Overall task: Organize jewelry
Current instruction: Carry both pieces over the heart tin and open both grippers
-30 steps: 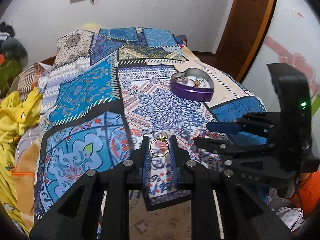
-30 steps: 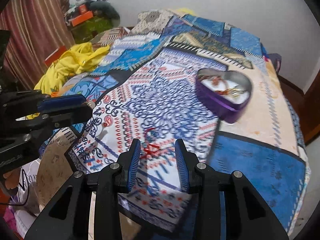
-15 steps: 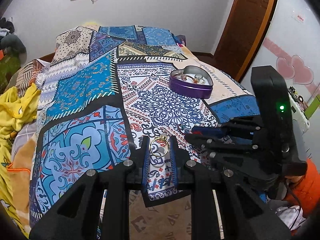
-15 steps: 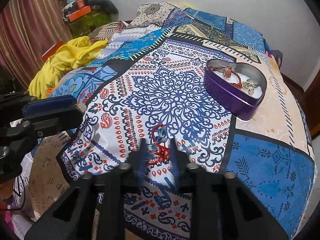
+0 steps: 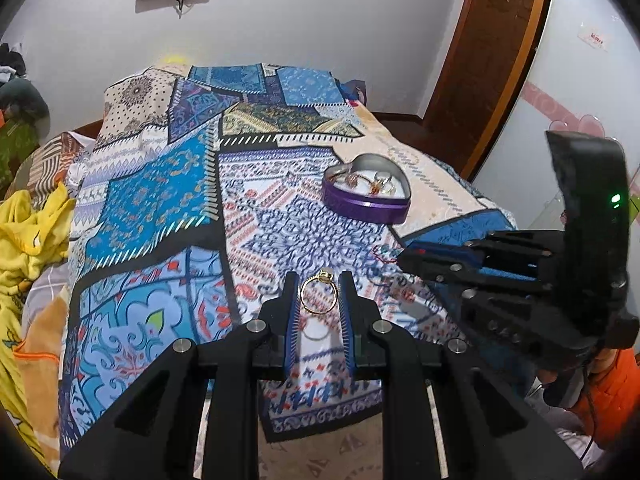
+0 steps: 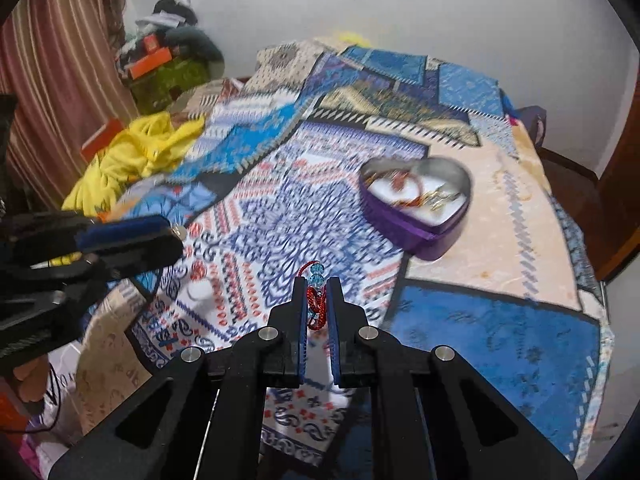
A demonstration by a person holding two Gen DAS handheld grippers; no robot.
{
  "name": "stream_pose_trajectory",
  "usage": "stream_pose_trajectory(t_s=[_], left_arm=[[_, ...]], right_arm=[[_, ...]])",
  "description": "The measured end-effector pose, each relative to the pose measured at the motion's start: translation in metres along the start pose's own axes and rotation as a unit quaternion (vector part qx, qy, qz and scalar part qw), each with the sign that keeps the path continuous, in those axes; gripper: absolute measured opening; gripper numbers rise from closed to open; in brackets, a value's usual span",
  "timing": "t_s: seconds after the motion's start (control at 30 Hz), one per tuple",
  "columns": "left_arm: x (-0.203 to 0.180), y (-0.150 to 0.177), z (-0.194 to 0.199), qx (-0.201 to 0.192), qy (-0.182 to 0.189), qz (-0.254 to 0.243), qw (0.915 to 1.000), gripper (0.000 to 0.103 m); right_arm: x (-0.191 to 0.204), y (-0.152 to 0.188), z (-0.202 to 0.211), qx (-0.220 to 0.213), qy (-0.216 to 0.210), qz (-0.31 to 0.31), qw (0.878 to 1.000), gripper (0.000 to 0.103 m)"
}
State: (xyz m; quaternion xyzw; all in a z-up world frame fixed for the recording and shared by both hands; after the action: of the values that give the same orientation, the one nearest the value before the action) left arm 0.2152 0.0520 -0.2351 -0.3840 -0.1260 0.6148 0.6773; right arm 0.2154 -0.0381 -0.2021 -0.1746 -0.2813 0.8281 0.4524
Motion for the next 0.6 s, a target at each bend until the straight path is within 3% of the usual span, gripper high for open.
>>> stream_pose_trajectory(t_s=[0.6], left_arm=[[-0.026, -0.077, -0.017, -0.046, 0.013, -0.034, 0.9983, 0.018]], right_arm=[[-0.058, -0.056, 0.030, -0.086, 0.024, -0.056, 0.994, 0.008]])
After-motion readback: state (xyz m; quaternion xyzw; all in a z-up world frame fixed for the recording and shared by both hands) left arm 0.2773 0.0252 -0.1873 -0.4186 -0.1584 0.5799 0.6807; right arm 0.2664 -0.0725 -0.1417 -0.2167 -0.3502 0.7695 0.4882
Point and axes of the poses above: each gripper's, at about its wrist camera, not at the fingertips, and z roughly against the way its jaws point, x to its left, y to its underside, the point moved 10 cm from there along -z, roughly the way its jaws point, and after that the axes turned 11 degrees about y, right-handed, at the moved point
